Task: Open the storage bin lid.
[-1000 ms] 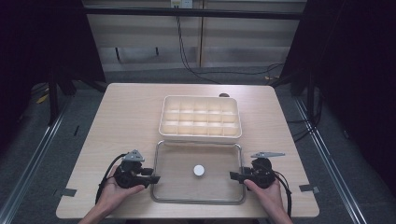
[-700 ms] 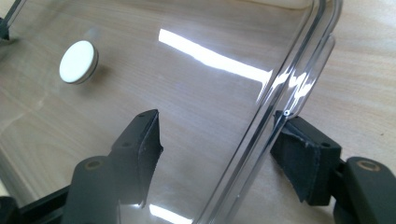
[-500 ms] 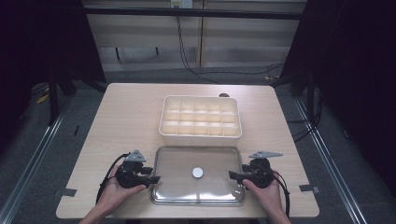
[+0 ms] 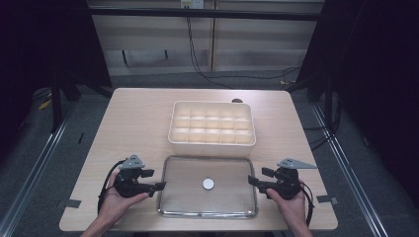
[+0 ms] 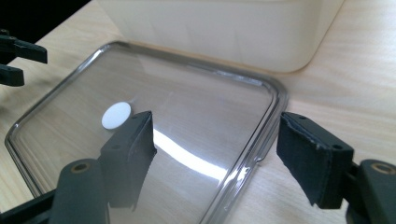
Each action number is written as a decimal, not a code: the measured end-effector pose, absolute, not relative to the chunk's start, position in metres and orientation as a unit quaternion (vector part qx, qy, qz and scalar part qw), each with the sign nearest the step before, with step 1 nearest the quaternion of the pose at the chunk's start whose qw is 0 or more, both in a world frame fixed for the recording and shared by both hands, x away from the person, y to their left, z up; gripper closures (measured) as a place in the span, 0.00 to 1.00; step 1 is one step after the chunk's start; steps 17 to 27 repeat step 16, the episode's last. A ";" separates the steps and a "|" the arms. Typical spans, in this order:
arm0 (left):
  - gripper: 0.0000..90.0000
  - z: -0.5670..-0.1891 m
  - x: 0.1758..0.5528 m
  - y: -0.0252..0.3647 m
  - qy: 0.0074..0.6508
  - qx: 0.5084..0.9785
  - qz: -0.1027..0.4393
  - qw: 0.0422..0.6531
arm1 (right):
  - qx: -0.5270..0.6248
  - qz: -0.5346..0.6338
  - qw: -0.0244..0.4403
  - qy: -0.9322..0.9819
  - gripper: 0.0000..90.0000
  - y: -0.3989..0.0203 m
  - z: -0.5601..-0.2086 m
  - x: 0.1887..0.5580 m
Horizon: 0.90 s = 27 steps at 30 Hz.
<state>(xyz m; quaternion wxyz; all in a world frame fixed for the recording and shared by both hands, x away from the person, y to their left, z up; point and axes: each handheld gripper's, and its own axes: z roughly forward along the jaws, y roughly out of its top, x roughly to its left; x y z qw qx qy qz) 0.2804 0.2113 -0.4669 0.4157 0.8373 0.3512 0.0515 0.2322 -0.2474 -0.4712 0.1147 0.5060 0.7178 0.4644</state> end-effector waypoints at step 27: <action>0.37 -0.457 0.254 0.236 0.342 0.818 0.107 0.451 | 0.498 0.499 0.184 0.685 0.31 -0.267 -0.448 0.198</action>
